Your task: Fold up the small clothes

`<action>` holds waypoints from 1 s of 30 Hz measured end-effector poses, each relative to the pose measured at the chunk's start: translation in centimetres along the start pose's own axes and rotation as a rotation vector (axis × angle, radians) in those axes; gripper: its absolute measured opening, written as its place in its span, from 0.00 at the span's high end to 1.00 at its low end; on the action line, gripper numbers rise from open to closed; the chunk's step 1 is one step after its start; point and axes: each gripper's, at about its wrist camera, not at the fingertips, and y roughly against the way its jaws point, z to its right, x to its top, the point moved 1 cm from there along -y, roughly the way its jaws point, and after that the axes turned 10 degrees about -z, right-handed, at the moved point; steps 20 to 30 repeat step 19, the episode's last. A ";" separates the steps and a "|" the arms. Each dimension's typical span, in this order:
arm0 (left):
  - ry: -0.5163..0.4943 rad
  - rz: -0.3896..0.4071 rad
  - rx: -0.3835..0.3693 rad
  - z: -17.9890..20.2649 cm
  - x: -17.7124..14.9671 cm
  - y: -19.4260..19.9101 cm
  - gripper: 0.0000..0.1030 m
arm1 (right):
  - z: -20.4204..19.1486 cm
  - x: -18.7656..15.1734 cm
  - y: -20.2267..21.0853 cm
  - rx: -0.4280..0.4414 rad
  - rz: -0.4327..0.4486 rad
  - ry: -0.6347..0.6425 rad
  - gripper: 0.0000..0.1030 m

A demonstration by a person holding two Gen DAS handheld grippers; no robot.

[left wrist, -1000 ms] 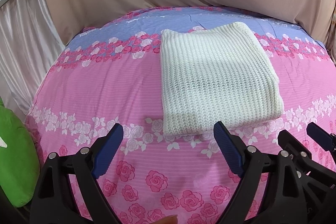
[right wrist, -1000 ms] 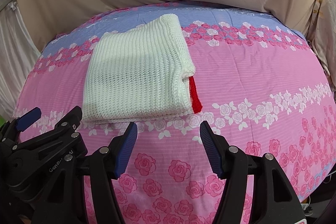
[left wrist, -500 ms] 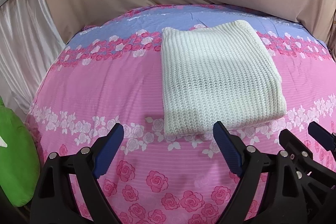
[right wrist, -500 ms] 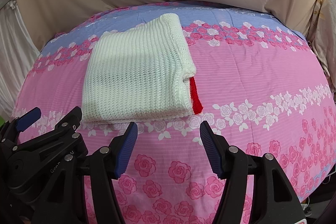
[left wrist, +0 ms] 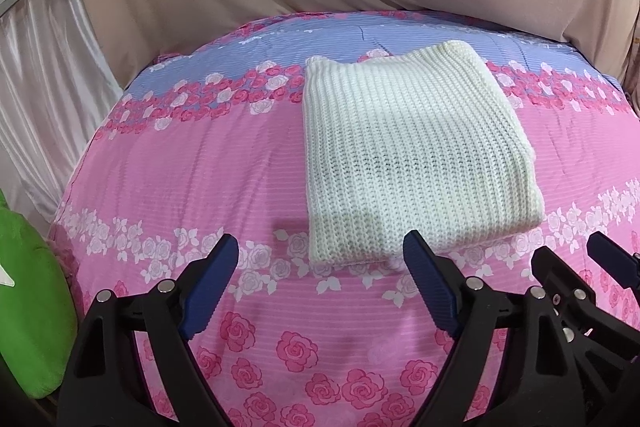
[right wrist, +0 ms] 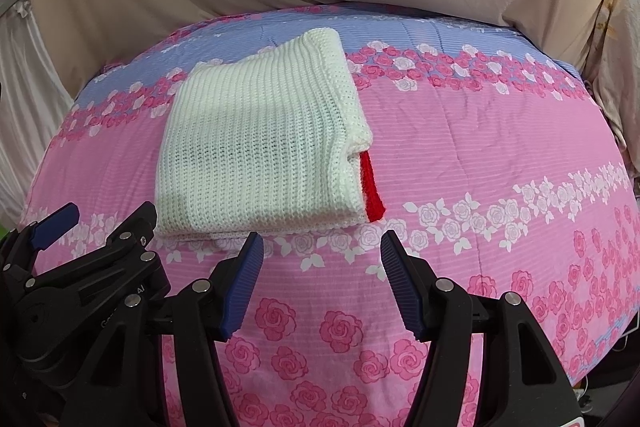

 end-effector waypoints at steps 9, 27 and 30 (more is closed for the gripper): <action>-0.007 -0.014 0.005 0.6 0.3 -0.3 0.20 | 0.2 0.1 -0.1 -0.013 -0.001 0.002 0.44; -0.008 -0.021 0.000 0.7 0.4 -0.7 0.23 | 0.3 0.4 -0.4 -0.024 -0.011 0.003 0.44; -0.008 -0.021 0.000 0.7 0.4 -0.7 0.23 | 0.3 0.4 -0.4 -0.024 -0.011 0.003 0.44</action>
